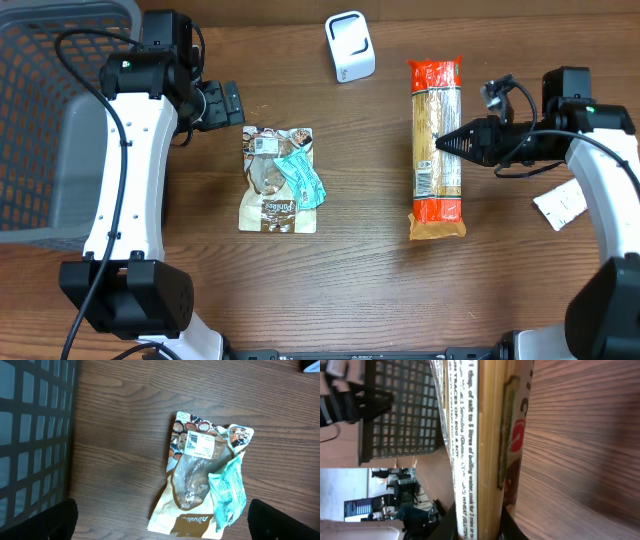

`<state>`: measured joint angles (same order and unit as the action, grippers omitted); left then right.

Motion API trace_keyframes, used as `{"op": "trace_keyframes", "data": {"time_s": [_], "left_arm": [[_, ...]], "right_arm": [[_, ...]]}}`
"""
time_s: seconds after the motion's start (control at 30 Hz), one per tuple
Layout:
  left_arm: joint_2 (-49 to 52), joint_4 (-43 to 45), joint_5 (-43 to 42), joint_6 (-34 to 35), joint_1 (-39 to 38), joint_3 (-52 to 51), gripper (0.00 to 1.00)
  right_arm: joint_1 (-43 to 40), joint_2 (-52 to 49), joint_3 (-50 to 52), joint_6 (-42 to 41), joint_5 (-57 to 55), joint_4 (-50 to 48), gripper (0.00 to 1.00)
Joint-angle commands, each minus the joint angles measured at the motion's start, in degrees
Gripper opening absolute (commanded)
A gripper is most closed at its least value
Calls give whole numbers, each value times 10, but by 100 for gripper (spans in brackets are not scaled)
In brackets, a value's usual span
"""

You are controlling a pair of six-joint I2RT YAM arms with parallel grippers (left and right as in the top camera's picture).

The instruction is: Scan the item barcode

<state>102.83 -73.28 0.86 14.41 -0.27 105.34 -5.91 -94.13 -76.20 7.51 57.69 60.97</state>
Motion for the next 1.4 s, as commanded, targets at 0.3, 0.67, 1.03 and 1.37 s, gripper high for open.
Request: {"op": "trace_keyframes", "data": {"time_s": [0.3,0.67,1.03,1.37], "left_arm": [[2,1,-3,-11,-1,-3,100],[2,1,-3,-11,-1,-3,100],[2,1,-3,-11,-1,-3,100],[2,1,-3,-11,-1,-3,100]], "right_arm": [[205,16,-282,-163,-502,10,4],[327,-116,-281,135,-828,-303,4],[323,-281,-281,362,-833,-638,4],[327,-367,-281,440,-828,-797,4]]}}
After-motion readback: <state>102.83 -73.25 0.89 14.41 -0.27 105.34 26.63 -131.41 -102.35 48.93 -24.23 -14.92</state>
